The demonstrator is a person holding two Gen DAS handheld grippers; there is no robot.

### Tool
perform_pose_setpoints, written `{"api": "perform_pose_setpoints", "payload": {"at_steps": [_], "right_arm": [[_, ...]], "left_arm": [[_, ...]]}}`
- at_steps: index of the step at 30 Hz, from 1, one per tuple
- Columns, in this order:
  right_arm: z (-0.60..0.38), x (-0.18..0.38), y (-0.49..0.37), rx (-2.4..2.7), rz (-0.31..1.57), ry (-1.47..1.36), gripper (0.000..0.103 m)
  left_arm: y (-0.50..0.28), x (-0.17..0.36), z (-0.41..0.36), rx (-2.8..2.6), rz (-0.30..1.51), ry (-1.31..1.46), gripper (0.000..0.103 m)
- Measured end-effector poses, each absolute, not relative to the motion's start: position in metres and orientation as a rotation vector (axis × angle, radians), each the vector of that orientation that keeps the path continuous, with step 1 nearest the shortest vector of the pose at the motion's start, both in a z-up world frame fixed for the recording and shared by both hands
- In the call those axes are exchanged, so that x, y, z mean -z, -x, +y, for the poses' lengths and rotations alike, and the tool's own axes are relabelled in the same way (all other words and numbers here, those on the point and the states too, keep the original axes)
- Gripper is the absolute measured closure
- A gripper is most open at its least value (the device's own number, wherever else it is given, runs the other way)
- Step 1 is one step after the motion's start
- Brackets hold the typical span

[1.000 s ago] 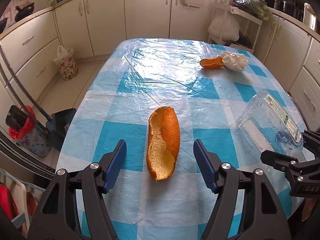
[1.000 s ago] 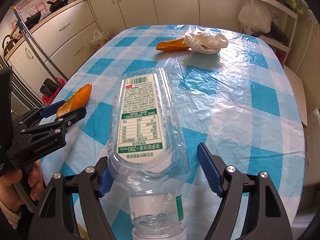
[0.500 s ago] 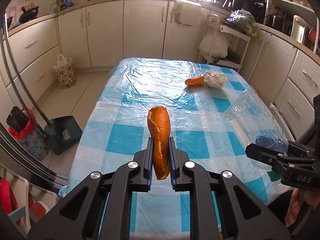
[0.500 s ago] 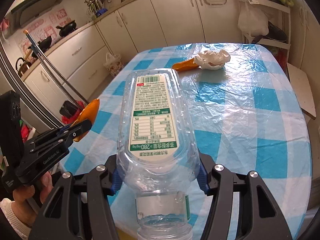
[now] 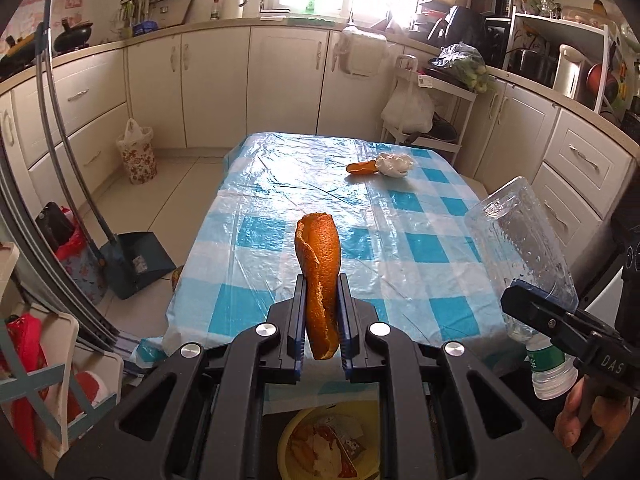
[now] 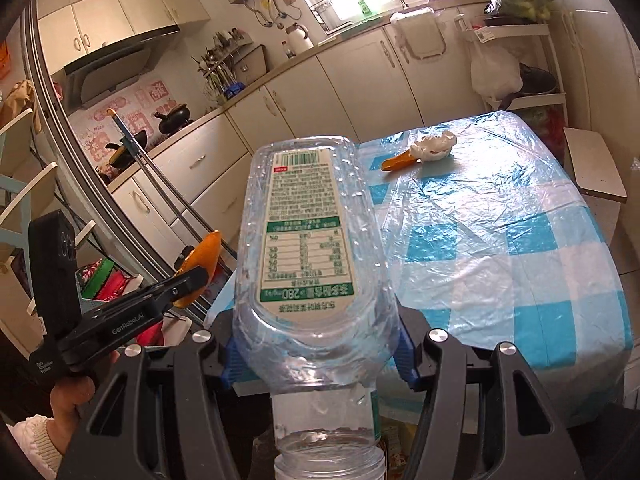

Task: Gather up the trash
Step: 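Carry the bottle and peel over the yellow bucket and open both tools to drop them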

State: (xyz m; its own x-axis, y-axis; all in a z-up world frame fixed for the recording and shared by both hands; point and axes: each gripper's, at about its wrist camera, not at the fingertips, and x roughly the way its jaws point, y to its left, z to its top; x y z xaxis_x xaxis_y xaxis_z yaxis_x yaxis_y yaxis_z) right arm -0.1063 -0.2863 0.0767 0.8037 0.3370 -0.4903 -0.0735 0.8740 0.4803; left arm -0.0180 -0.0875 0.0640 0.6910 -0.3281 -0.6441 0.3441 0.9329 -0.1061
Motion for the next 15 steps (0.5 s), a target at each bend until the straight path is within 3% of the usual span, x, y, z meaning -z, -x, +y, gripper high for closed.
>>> {"api": "perform_pose_setpoints", "payload": {"at_steps": [15], "right_arm": [[-0.259,-0.057,0.133,-0.218,0.667,-0.441,0.045]], "left_arm": [[0.080,-0.082,-0.061,0.402,0.669,-0.018,0.090]]}}
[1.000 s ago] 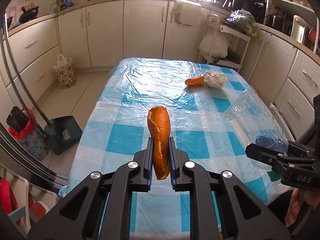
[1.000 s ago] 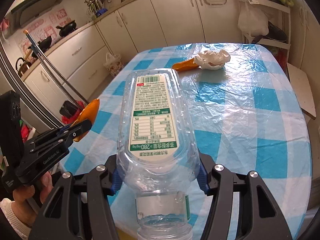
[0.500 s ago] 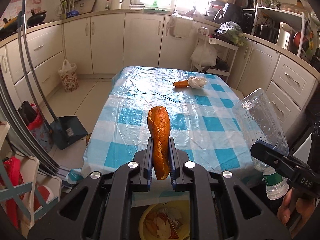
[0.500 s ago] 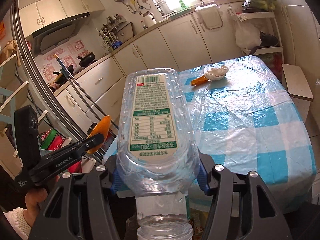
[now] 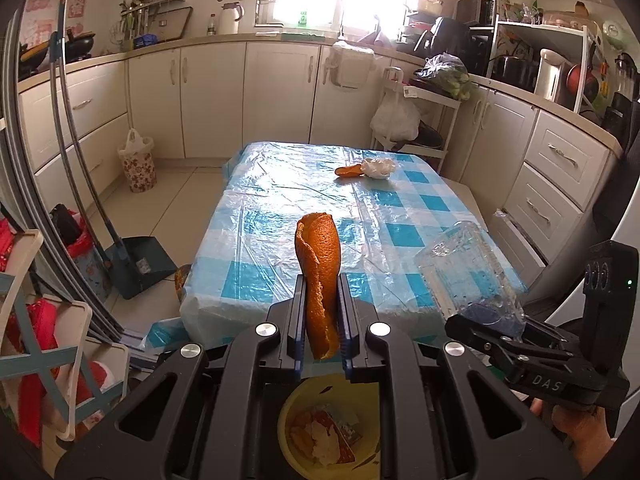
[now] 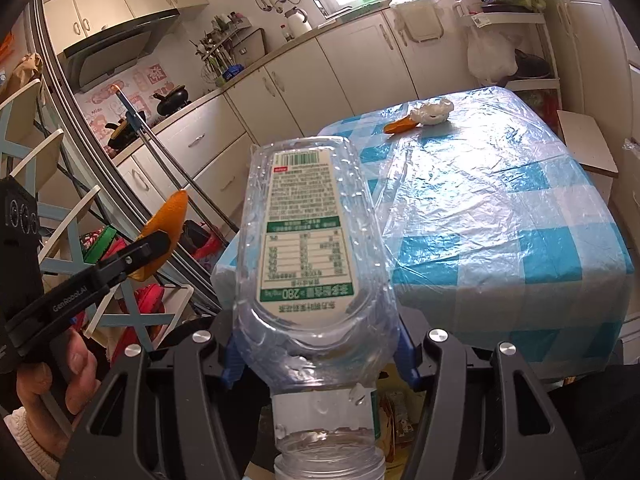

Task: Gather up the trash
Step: 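Carry the bottle and peel over the yellow bucket and open both tools to drop them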

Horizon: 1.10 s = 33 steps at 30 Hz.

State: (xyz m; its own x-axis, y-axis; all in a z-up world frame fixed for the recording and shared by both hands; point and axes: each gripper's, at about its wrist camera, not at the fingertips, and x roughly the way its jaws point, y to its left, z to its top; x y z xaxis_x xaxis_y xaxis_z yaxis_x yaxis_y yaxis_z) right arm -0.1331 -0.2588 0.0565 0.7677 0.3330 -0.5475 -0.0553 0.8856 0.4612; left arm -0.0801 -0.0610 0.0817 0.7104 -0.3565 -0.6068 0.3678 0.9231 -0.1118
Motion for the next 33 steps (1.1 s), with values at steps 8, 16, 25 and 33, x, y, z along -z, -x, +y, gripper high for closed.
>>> {"api": "perform_pose_setpoints", "payload": {"at_steps": [8,16,25,33], "right_arm": [[-0.236,-0.045,0.131,-0.227,0.732,-0.359,0.045],[-0.210,-0.024,0.123,-0.243,0.830,-0.265,0.045],[-0.187,0.002,0.115,-0.236,0.936,-0.130,0.039],[-0.213,-0.024,0.129,-0.169,0.833,-0.218,0.032]], "left_arm": [[0.093,-0.089,-0.052,0.405,0.650,-0.012,0.090],[0.097,-0.092,-0.052,0.414,0.640,-0.009,0.089],[0.101,-0.089,-0.053,0.420,0.643,-0.011,0.089],[0.105,-0.085,-0.054,0.425,0.652,-0.019,0.090]]}}
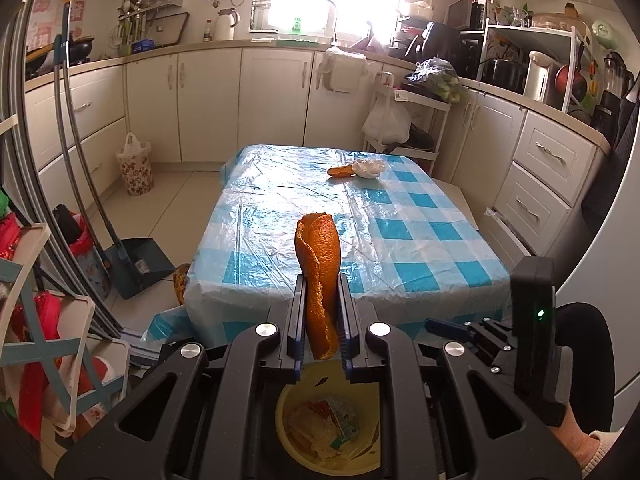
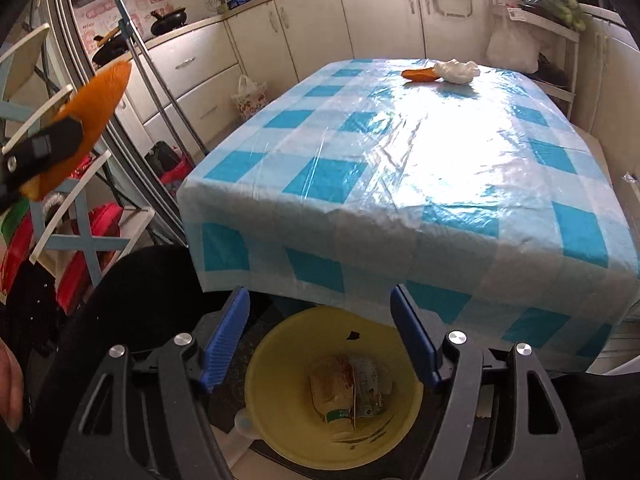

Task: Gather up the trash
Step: 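Carry the bottle and peel over the yellow bucket and open both tools to drop them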

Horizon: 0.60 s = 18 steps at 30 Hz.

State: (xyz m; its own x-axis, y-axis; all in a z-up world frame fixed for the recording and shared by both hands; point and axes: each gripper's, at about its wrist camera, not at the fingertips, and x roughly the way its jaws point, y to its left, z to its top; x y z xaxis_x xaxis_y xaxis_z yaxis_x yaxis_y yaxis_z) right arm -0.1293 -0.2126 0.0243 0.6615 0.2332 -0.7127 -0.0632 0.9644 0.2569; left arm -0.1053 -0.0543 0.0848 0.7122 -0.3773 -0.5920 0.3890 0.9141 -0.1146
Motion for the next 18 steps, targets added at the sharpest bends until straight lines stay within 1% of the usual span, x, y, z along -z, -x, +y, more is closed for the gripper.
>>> {"api": "perform_pose_setpoints", "payload": {"at_steps": [5,12,14,18], "right_arm": [[-0.235,-0.048,0.143,-0.094,0.711,-0.278,0.025],[-0.262,-0.072,0.166,0.010,0.565,-0.348,0.023],[-0.267,-0.078,0.172,0.036,0.527,-0.356,0.021],[-0.275,-0.085,0.180,0.061,0.482,-0.368,0.021]], "left_arm": [[0.108,-0.082,-0.057,0.432,0.662,-0.030,0.090],[0.115,-0.074,-0.066,0.448,0.679,-0.055,0.089],[0.116,-0.071,-0.069,0.453,0.688,-0.064,0.090],[0.120,-0.062,-0.076,0.464,0.708,-0.085,0.090]]}}
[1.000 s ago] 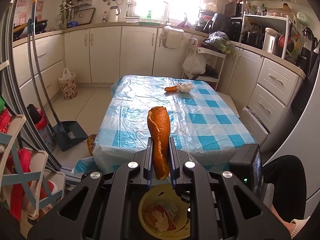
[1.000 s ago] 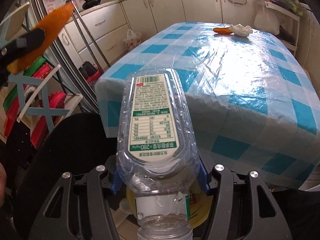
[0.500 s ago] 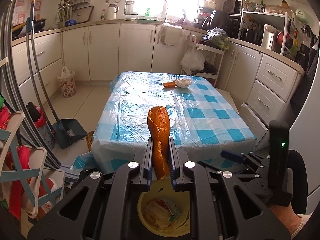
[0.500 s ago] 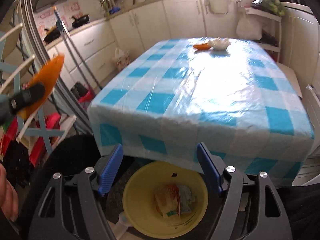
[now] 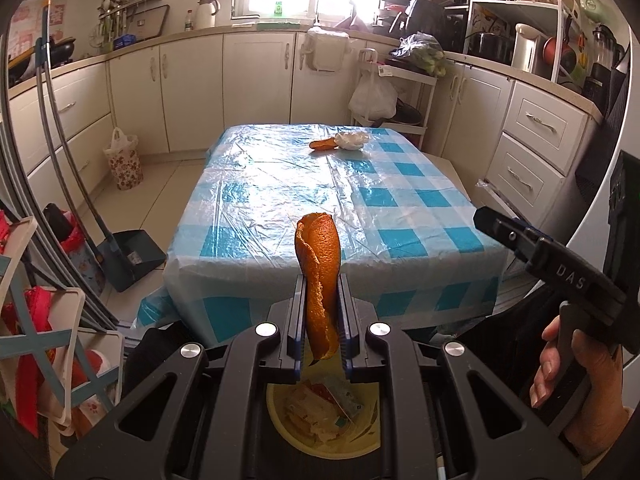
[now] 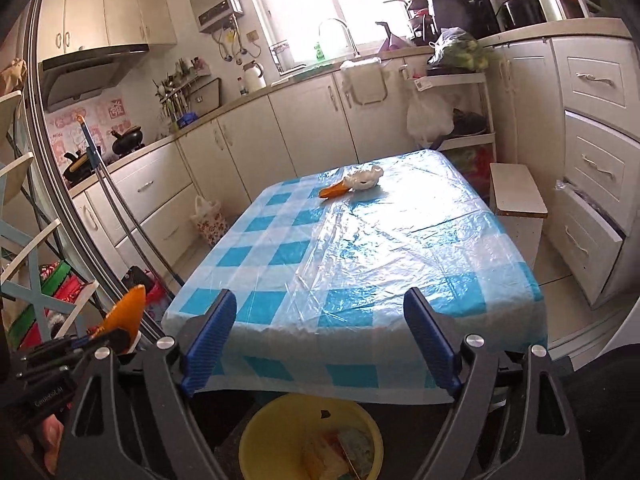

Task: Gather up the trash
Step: 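Carry the bottle and peel over the yellow bucket and open both tools to drop them, then move both open tools back over the table toward the last peel and tissue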

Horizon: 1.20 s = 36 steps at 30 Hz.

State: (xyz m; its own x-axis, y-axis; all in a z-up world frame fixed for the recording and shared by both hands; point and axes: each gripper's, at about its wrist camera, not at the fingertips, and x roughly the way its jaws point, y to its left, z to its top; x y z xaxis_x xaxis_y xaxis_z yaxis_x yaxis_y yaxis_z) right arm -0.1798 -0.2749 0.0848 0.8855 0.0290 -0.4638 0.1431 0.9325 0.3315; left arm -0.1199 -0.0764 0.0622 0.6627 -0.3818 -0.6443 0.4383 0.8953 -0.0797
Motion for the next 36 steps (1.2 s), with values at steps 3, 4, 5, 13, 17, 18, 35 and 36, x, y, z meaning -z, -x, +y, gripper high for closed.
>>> {"api": "perform_pose_setpoints", "payload": {"at_steps": [3,4,5,13,17,18,35,36], "right_arm": [[-0.278,-0.086,0.181,0.067,0.469,-0.374,0.021],[-0.279,-0.087,0.181,0.069,0.465,-0.376,0.021],[-0.279,-0.087,0.182,0.071,0.461,-0.377,0.021],[-0.283,-0.090,0.189,0.078,0.432,-0.384,0.021],[-0.283,-0.090,0.189,0.078,0.432,-0.383,0.021],[-0.283,-0.090,0.189,0.078,0.433,-0.383,0.021],[-0.283,-0.089,0.191,0.093,0.444,-0.371,0.020],[-0.283,-0.089,0.192,0.096,0.442,-0.370,0.020]], "left_arm": [[0.123,-0.057,-0.082,0.471,0.720,-0.100,0.090],[0.124,-0.055,-0.084,0.473,0.723,-0.105,0.090],[0.124,-0.054,-0.085,0.475,0.727,-0.108,0.090],[0.123,-0.038,-0.097,0.489,0.771,-0.146,0.089],[0.114,-0.012,-0.112,0.497,0.834,-0.198,0.089],[0.112,-0.005,-0.116,0.487,0.844,-0.213,0.085],[0.118,-0.029,-0.103,0.333,0.691,-0.240,0.025],[0.120,-0.035,-0.100,0.322,0.668,-0.231,0.023]]}}
